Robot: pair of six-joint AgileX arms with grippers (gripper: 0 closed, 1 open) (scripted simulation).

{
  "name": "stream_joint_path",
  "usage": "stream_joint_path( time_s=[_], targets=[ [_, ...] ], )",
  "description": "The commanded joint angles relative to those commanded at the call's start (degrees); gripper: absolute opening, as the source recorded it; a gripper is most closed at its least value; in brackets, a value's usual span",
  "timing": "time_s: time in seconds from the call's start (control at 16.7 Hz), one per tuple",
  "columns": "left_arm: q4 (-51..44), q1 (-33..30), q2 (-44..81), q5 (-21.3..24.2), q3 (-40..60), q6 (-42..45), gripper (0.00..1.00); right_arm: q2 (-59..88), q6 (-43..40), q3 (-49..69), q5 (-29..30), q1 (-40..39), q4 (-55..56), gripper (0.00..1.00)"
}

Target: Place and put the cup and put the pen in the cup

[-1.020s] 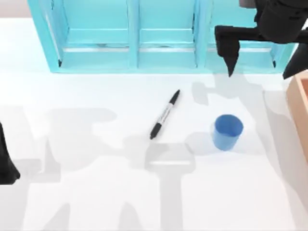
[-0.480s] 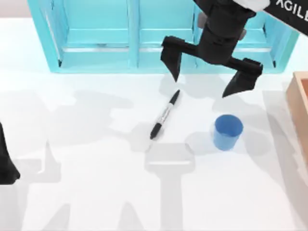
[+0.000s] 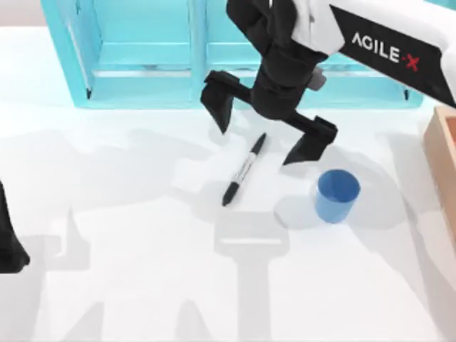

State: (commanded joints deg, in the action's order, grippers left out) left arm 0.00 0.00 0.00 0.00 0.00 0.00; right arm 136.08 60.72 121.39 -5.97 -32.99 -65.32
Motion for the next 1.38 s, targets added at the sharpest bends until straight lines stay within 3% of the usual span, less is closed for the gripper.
stream_joint_path(
  time_s=[0.24, 0.72, 1.02, 1.38],
  targets=[
    [0.0, 0.0, 0.0, 0.0, 0.0, 0.0, 1.00, 0.4, 0.0, -0.5, 0.1, 0.2, 0.8, 1.00],
    [0.0, 0.0, 0.0, 0.0, 0.0, 0.0, 1.00, 8.7, 1.3, -5.4, 0.3, -1.2, 14.4, 1.00],
    [0.0, 0.0, 0.0, 0.0, 0.0, 0.0, 1.00, 9.2, 1.4, -5.7, 0.4, -1.3, 15.1, 1.00],
    [0.0, 0.0, 0.0, 0.0, 0.0, 0.0, 1.00, 9.2, 1.4, -5.7, 0.4, -1.3, 15.1, 0.55]
  ],
)
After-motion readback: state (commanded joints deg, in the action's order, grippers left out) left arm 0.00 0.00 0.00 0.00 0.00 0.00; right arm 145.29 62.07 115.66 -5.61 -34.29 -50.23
